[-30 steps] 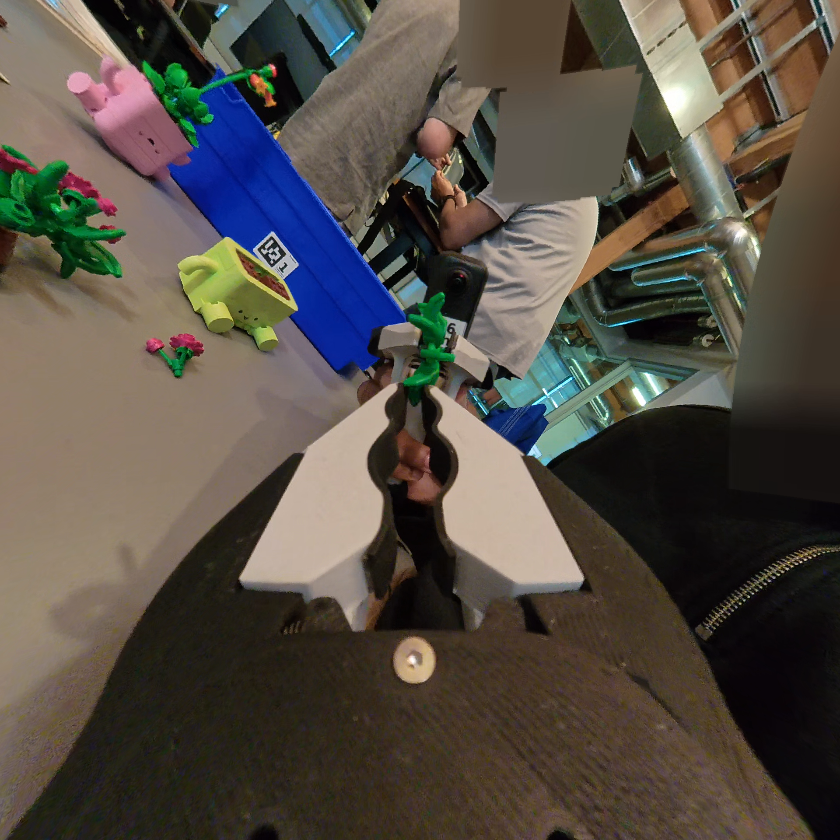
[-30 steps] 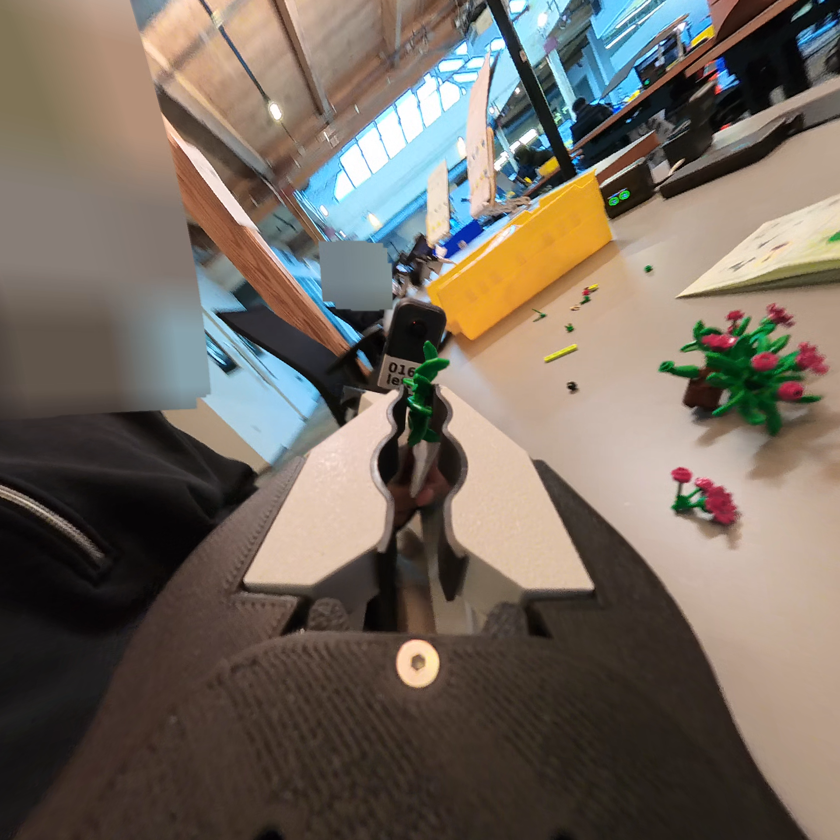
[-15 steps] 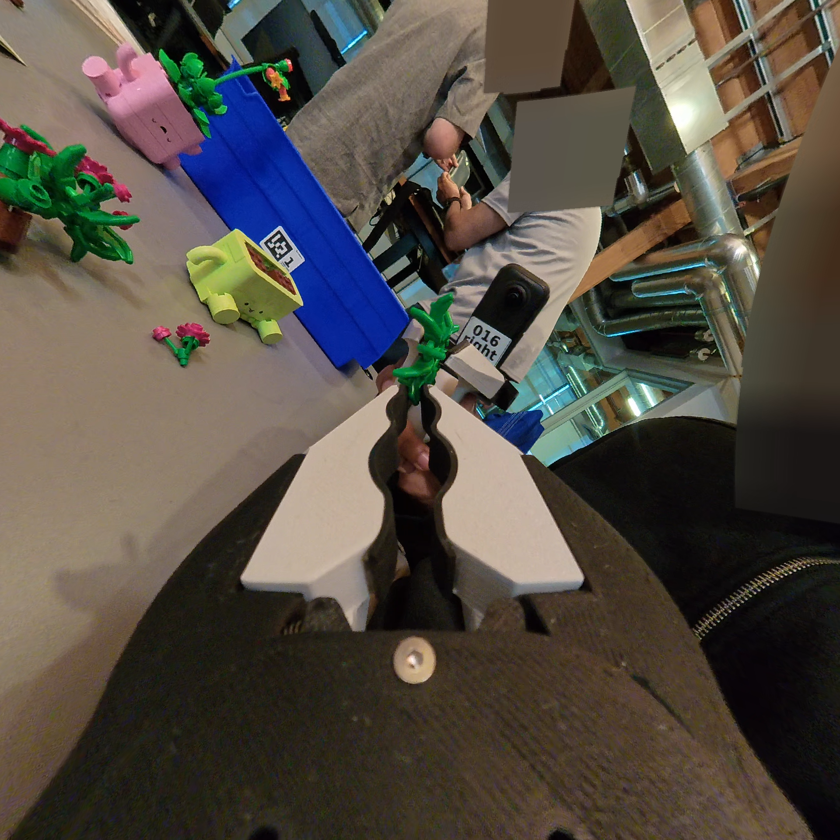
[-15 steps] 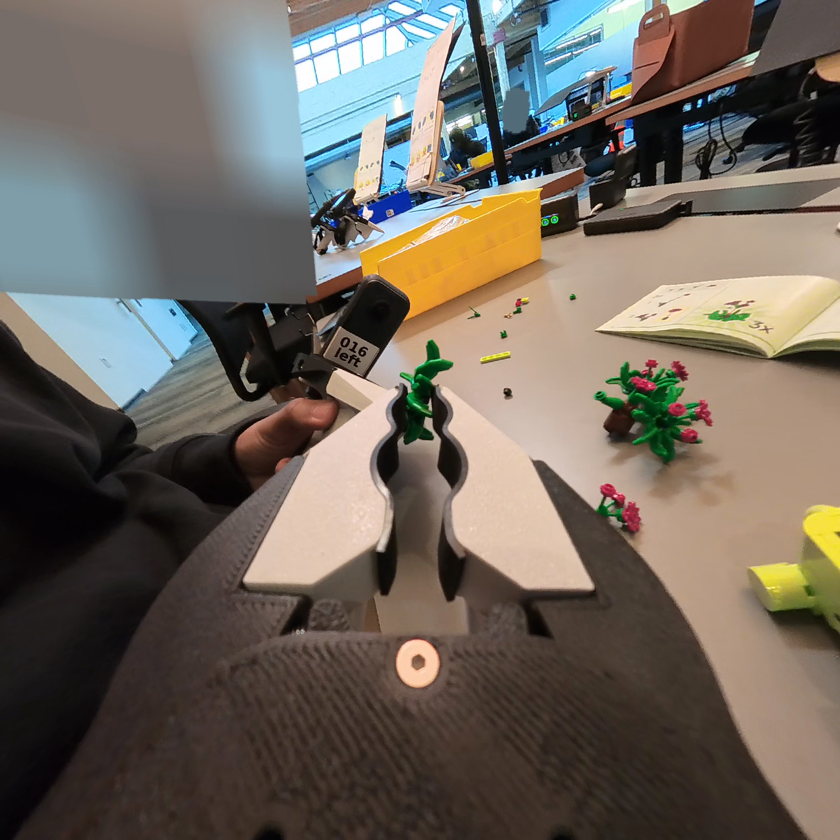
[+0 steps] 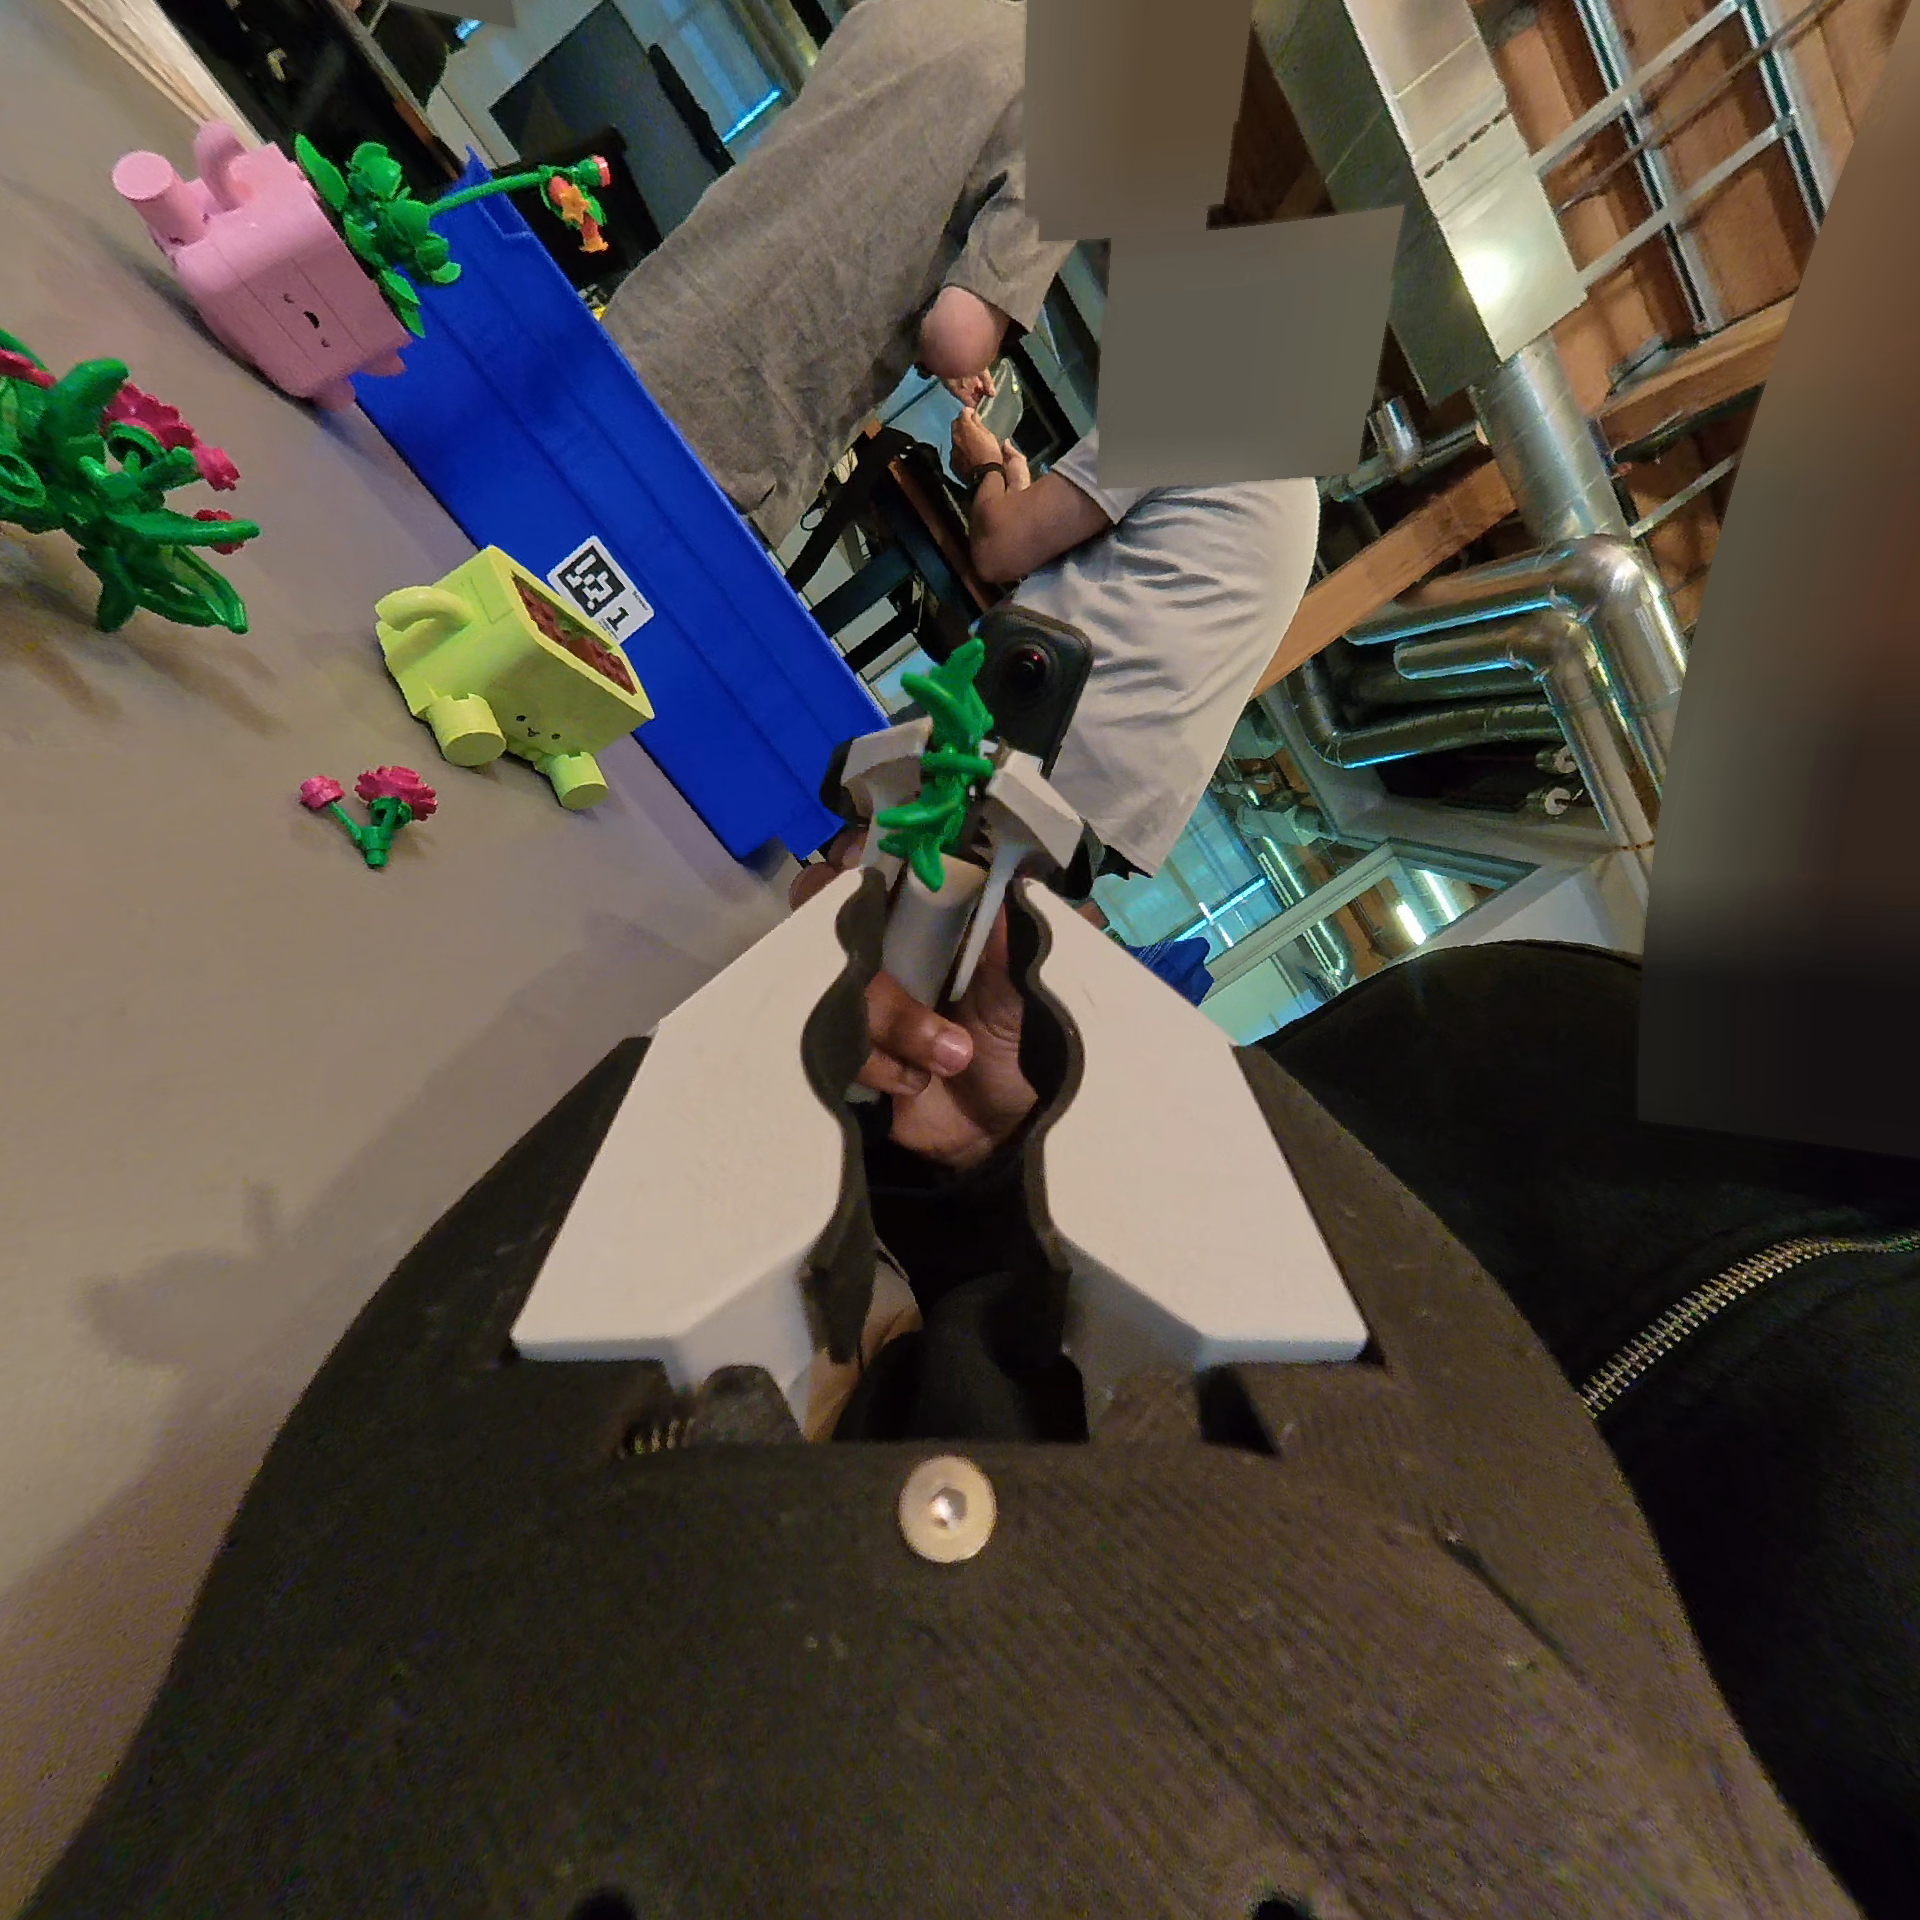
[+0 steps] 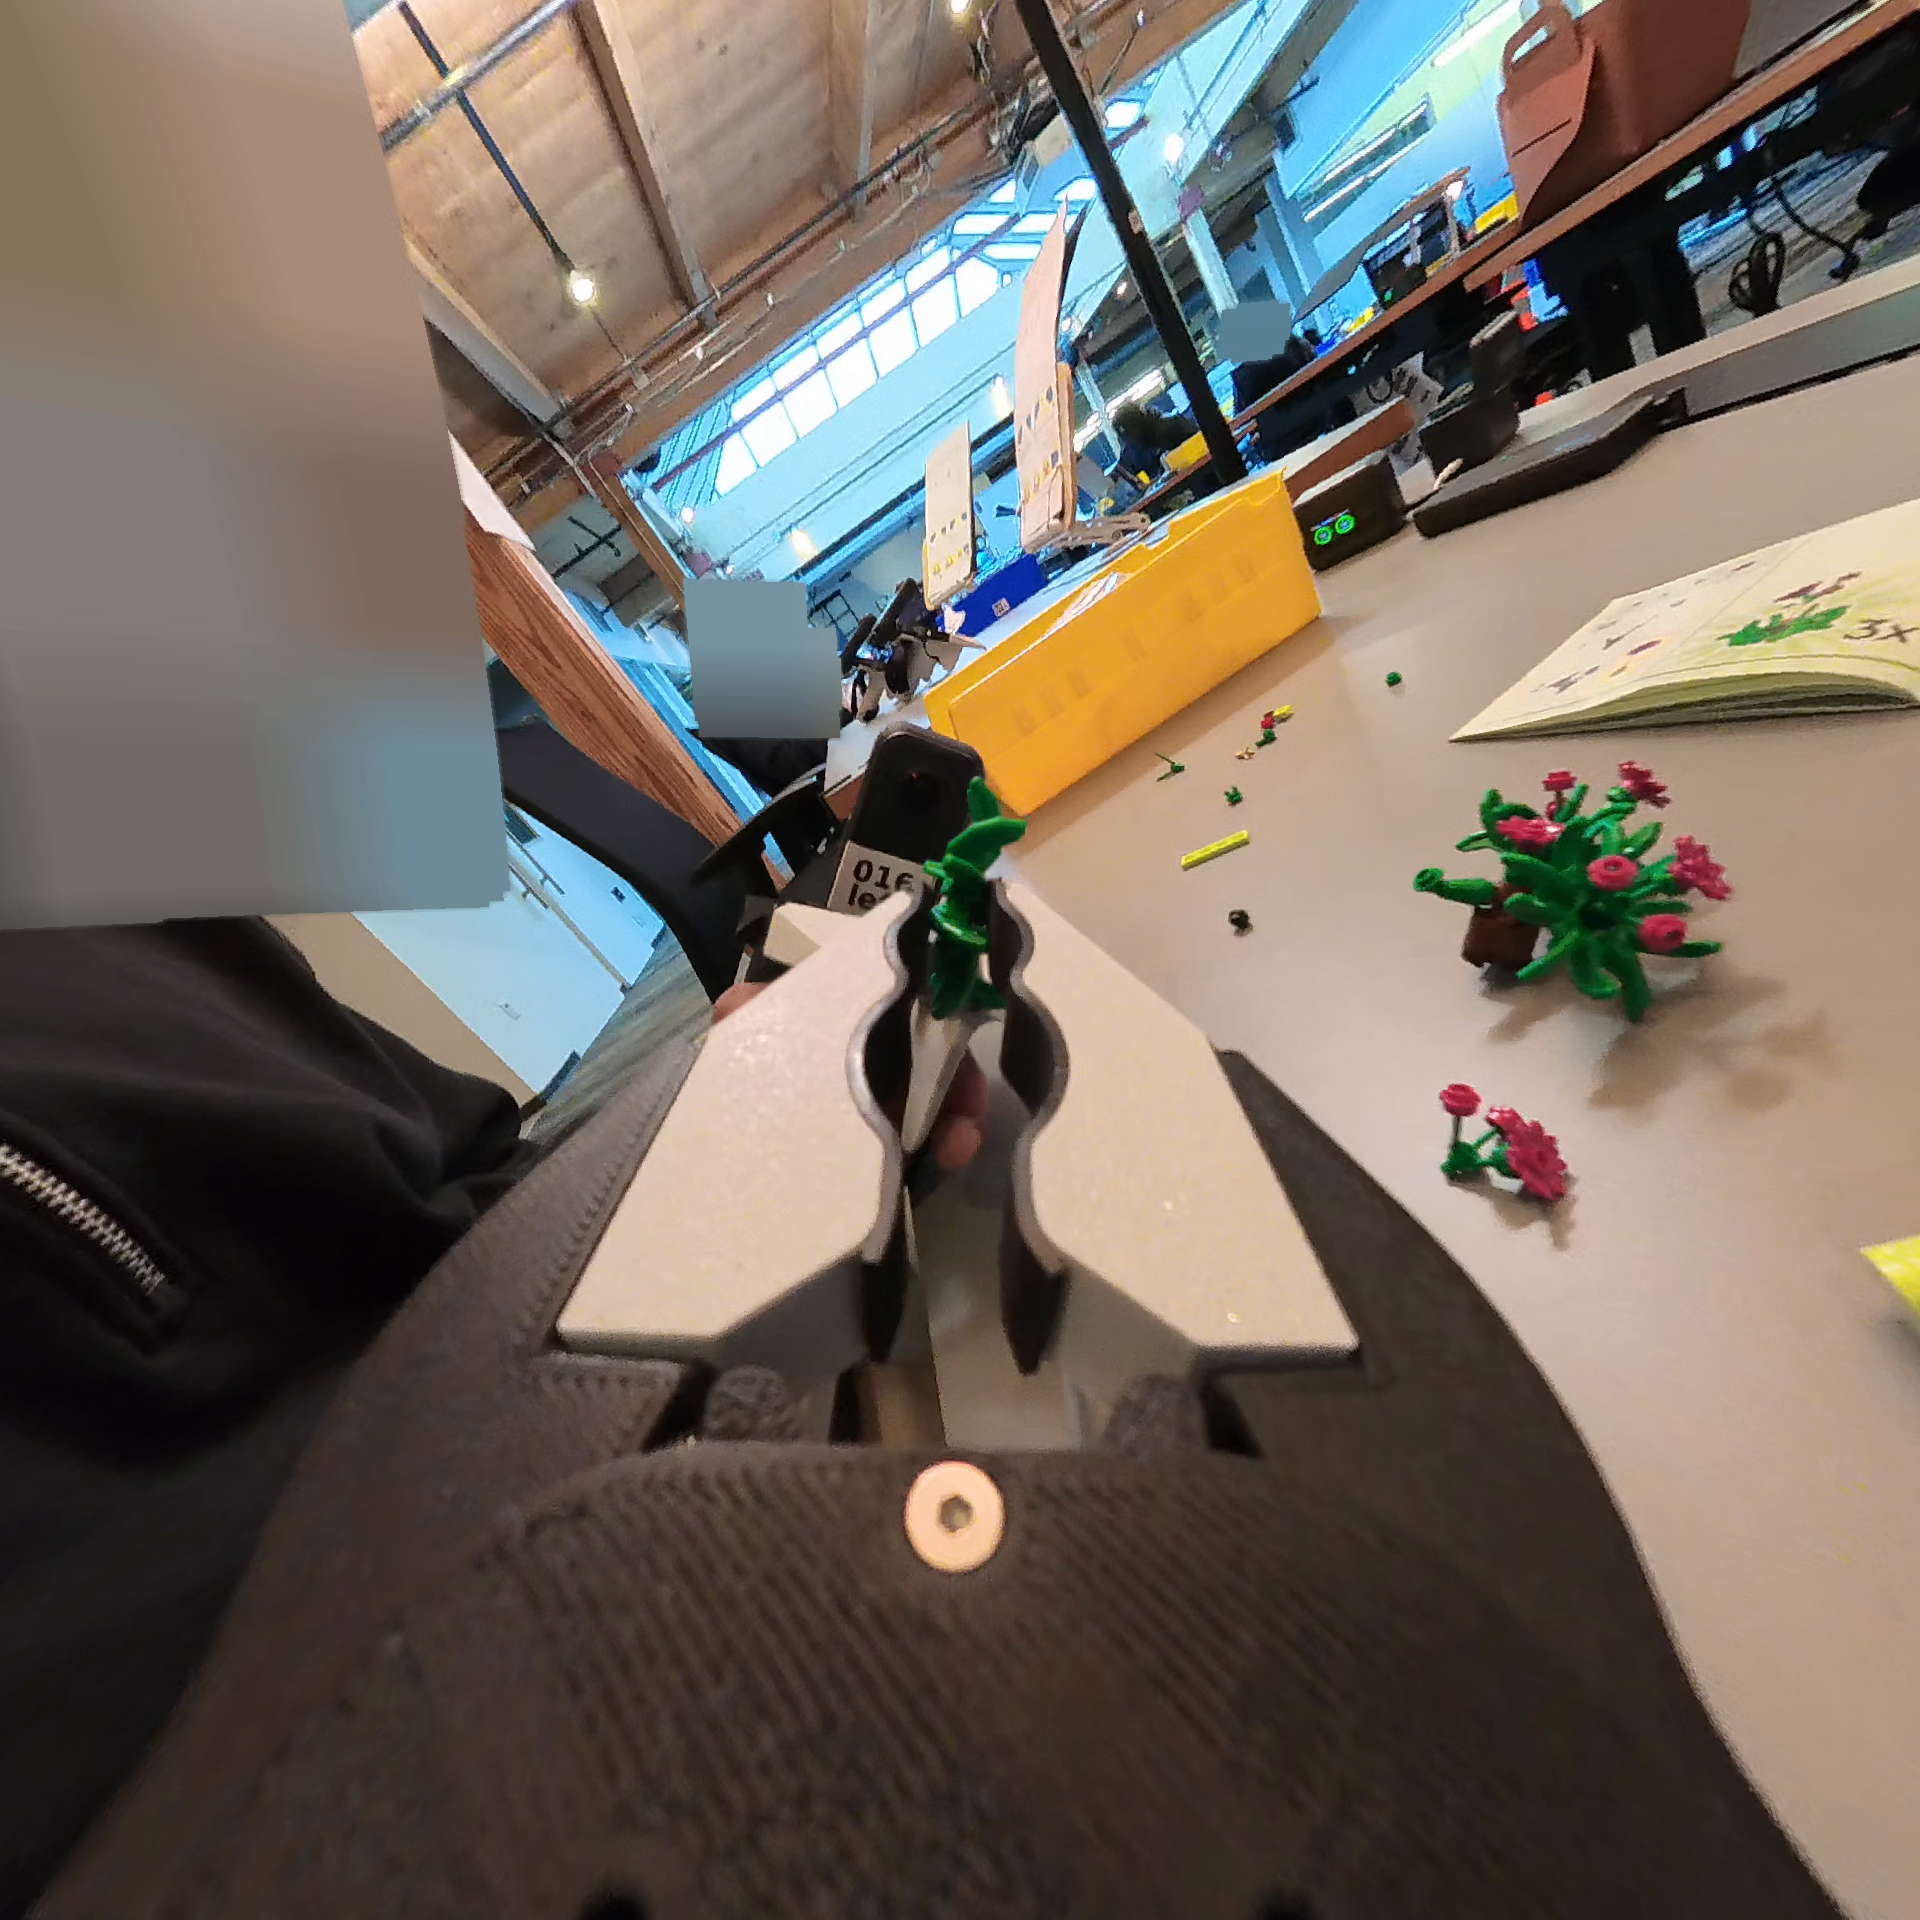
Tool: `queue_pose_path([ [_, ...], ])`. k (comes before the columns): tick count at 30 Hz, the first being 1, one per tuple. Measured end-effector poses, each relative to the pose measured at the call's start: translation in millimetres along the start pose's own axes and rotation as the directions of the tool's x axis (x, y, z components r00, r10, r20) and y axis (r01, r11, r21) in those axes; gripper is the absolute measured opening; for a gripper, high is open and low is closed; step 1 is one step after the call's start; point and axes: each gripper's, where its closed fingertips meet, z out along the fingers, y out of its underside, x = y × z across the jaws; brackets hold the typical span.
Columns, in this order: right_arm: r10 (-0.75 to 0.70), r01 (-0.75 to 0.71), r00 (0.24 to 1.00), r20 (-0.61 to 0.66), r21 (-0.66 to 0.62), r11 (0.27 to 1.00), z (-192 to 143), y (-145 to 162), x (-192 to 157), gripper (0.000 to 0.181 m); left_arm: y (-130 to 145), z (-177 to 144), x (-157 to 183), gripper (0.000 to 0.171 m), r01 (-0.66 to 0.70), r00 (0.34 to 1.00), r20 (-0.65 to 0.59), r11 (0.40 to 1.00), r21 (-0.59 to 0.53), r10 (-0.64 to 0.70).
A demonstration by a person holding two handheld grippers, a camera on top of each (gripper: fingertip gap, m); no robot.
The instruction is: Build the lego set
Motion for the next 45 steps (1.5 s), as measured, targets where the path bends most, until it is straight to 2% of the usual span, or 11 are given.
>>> queue_pose_path([
  [3, 0.004, -0.003, 1.0, 0.028, -0.011, 1.0, 4, 3, -6, 0.008, -2, -1, -2, 0.018, 0.003, 1.0, 0.008, 1.0, 0.012, -0.003],
  [5, 0.018, -0.018, 0.999, 0.044, -0.011, 1.0, 5, 4, -7, 0.008, -3, -2, 0, 0.008, 0.001, 1.0, -0.003, 1.0, 0.02, -0.001],
  [12, -0.006, 0.007, 0.999, 0.04, -0.025, 1.0, 6, 6, -6, 0.008, -3, -3, -1, 0.004, -0.002, 1.0, 0.004, 1.0, 0.021, 0.002],
  [18, -0.157, 0.153, 0.987, -0.038, -0.088, 0.984, 7, 10, -3, 0.009, -2, -4, -5, 0.002, 0.011, 0.999, 0.037, 1.0, 0.018, -0.012],
  [25, -0.372, 0.35, 0.921, -0.117, -0.173, 0.921, 8, 14, -2, 0.009, -2, -5, -10, 0.002, 0.034, 0.997, 0.063, 0.999, 0.024, -0.035],
  [28, -0.409, 0.384, 0.904, -0.127, -0.183, 0.905, 9, 14, -4, 0.008, -2, -5, -8, 0.002, 0.033, 0.998, 0.053, 0.999, 0.028, -0.035],
  [31, -0.338, 0.322, 0.935, -0.111, -0.135, 0.937, 9, 11, -5, 0.008, -4, -4, -6, 0.005, 0.018, 0.999, 0.04, 0.999, 0.032, -0.019],
  [35, -0.145, 0.145, 0.987, -0.062, -0.012, 0.989, 2, -4, -4, 0.009, -6, -3, -5, 0.047, 0.033, 0.999, 0.024, 0.999, 0.019, -0.034],
  [38, 0.044, -0.044, 0.999, 0.01, 0.008, 0.999, -1, -2, 3, 0.008, -8, -3, 2, 0.047, 0.061, 0.997, -0.055, 0.998, 0.023, -0.06],
  [41, 0.209, -0.209, 0.972, 0.106, -0.017, 0.978, 1, 4, 2, 0.008, -11, -6, 2, 0.046, 0.016, 0.999, -0.044, 0.999, 0.042, -0.014],
  [45, 0.301, -0.296, 0.941, 0.155, -0.053, 0.954, 5, 10, -1, 0.009, -8, -5, 5, 0.042, -0.036, 0.998, -0.046, 0.999, 0.018, 0.037],
])
